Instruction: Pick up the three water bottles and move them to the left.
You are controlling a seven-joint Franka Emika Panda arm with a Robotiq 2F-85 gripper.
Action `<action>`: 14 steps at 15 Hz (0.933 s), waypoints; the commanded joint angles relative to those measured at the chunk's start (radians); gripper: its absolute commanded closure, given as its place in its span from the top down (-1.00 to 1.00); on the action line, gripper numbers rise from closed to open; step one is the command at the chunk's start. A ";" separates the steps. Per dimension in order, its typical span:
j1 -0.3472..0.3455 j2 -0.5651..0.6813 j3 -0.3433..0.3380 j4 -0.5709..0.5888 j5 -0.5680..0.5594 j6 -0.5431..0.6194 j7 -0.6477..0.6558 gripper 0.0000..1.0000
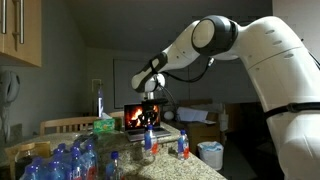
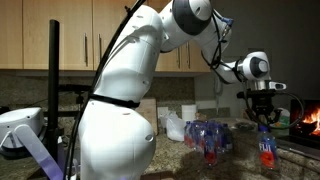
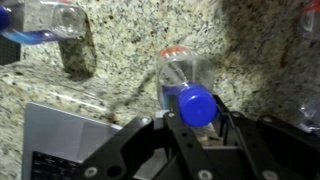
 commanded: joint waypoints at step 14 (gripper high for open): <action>0.080 0.130 0.171 0.071 -0.032 0.018 -0.431 -0.70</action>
